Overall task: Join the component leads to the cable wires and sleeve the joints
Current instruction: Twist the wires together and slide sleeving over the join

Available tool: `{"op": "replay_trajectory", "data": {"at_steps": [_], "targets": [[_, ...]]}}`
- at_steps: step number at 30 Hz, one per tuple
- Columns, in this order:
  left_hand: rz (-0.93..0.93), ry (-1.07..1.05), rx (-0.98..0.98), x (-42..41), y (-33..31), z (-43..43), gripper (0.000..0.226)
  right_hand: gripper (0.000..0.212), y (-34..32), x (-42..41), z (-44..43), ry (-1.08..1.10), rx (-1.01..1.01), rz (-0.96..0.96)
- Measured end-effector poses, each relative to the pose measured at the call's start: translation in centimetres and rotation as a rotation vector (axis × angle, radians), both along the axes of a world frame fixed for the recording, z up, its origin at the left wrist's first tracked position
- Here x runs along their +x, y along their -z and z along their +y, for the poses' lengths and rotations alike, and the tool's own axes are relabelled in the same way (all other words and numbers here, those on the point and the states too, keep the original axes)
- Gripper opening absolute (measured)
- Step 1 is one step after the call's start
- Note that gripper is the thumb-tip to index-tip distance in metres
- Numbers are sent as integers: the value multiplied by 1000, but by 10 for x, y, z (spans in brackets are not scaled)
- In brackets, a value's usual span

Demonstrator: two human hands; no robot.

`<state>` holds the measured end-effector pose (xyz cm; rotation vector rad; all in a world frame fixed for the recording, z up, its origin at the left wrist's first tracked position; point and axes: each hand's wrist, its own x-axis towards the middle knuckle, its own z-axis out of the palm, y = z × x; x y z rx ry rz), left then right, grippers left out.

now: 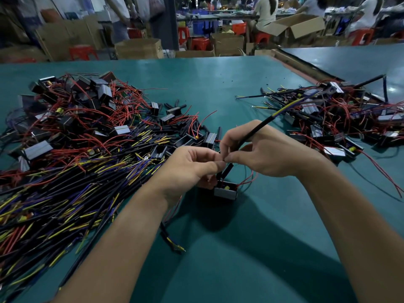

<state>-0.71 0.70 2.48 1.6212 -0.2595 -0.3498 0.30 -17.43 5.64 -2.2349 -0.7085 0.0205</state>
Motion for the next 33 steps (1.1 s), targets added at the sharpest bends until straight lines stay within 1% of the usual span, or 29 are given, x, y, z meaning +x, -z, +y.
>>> {"op": "replay_trajectory", "data": {"at_steps": [4, 10, 14, 17, 19, 21, 25, 27, 30, 33], "targets": [[100, 85, -7, 0, -3, 3, 4, 11, -1, 0, -3, -1, 54, 52], [153, 170, -31, 2, -2, 7, 6, 14, -1, -2, -5, -25, 78, 61], [241, 287, -57, 1, -2, 10, 10, 18, -2, -3, -3, -74, 61, 81], [309, 328, -80, 1, -4, 11, 10, 16, -2, -4, -2, -87, 65, 77], [286, 290, -75, 1, -5, 11, 5, 14, -2, -3, -3, -67, 77, 76], [223, 198, -39, 1, -6, 9, 8, 13, -4, -3, -5, -47, 71, 72], [32, 33, 49, -1, -3, 2, 8, 14, -4, -3, -4, -31, 37, 87], [-49, -12, 35, -3, -2, -1, 10, 15, -4, -4, -3, -26, 34, 91], [-98, -59, 15, -3, -1, -3, 13, 15, -3, -2, -3, -22, 17, 84], [-98, -83, 26, -3, -2, -2, 15, 14, -1, -1, -2, -14, 8, 92]]}}
